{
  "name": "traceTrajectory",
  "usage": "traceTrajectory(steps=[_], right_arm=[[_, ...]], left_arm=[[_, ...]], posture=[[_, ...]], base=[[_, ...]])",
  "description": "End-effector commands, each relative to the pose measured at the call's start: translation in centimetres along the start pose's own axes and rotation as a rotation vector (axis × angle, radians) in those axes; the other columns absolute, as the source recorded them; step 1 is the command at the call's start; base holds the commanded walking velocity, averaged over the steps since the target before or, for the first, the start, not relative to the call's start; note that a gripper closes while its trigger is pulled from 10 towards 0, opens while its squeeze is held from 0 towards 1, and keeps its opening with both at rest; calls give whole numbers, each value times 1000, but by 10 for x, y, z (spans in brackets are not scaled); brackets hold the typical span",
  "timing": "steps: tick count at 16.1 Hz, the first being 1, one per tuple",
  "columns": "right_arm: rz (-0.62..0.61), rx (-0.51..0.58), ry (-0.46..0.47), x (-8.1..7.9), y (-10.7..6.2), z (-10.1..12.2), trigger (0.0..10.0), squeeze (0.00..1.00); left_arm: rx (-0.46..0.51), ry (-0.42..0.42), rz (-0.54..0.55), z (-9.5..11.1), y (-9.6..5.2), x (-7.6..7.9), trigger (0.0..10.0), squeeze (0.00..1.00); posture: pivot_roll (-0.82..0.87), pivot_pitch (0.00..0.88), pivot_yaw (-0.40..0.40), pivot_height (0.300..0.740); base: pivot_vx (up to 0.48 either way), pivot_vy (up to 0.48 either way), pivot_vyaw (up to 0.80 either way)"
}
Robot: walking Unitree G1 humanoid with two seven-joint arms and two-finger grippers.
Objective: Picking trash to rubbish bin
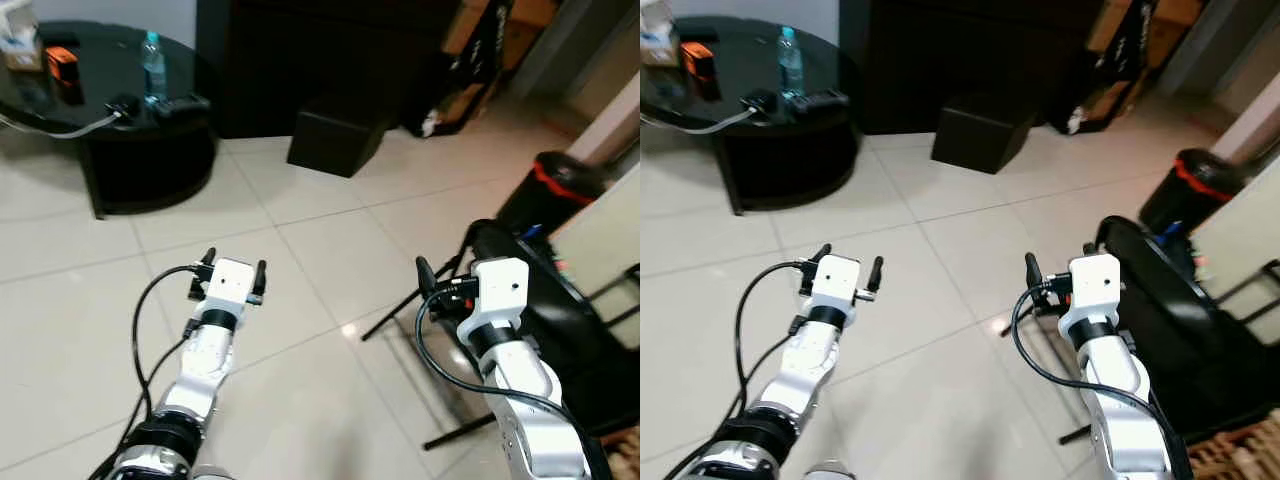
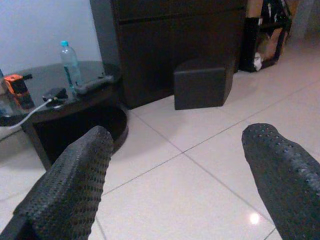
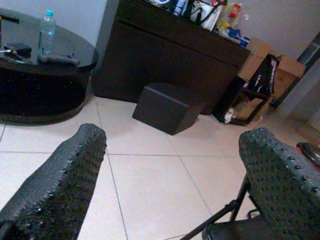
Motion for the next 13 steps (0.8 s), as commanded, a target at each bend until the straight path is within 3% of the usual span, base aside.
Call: traceTrajectory(steps=[1,3,8,10,13], right_arm=[[-5,-10,-8,6,-2,-1,10000,0],[-16,10,6,4,-2,0,10000,0],[-188,123,74,7,-8,1,10000,0],[-231,145,89,6,-12,-1,10000,0],[-241,152,82,7,-16,-1,10000,0]], left_arm=[[9,-16,-15,3,-2,11,10000,0],[37,-1,-49,8,2,11,10000,0],[206,77,-188,54,32,7,10000,0],[222,104,-221,56,34,7,10000,0],[210,116,-221,48,28,8,10000,0]], posture=[[296,43,-299,740],[292,39,-251,740],[244,48,-47,740],[224,45,-3,740],[222,44,-16,740]], base=[[0,0,0],[0,0,0],[0,0,0],[0,0,0],[0,0,0]])
Point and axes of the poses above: a point about 5 cm out from each wrist's last joint towards the gripper, its own y axis pointing out of the wrist towards the gripper, its own z axis along the axis of the wrist's last joint, x = y × z, the point moved 2 cm from there along y, pointing out of the wrist towards the gripper, and after that the axes turned 15 degrees about y, right-handed, at the moved point
